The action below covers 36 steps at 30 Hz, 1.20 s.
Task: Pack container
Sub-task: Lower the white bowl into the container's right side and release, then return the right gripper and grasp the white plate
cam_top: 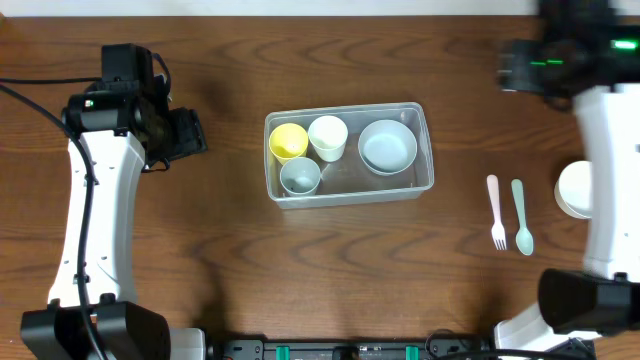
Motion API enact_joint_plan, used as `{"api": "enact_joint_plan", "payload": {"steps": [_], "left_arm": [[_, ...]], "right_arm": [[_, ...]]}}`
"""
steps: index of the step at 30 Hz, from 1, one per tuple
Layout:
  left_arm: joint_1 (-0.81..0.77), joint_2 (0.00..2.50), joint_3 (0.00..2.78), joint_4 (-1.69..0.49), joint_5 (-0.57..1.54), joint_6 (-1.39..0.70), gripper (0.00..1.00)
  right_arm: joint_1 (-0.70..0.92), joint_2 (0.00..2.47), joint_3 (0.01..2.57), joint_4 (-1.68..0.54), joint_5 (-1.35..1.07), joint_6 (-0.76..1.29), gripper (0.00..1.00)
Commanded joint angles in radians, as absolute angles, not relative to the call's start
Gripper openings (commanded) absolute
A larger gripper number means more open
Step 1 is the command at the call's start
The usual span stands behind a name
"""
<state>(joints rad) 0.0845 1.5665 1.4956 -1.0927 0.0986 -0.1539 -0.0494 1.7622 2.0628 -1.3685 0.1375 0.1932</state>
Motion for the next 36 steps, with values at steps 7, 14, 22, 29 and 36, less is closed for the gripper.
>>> {"api": "enact_joint_plan", "payload": {"steps": [7,14,22,29,36], "left_arm": [[0.088,1.571,1.492,-1.094,0.098,-0.155,0.71],[0.088,1.571,1.492,-1.095,0.098,-0.155,0.71],[0.088,1.571,1.492,-1.098,0.098,-0.155,0.71],[0.088,1.571,1.492,-1.098,0.098,-0.155,0.71],[0.088,1.571,1.492,-1.097,0.098,-0.155,0.71]], "right_arm": [[-0.376,1.86,1.839,-1.348,0.072,0.284,0.75],[-0.468,1.917,1.606,-1.177,0.071,0.283,0.77],[-0.49,1.996,1.471,-1.025,0.046,0.229,0.76],[-0.49,2.059,1.467,-1.006,0.021,0.208,0.7],[-0.49,2.064,1.467,-1.002,0.019,0.208,0.27]]}}
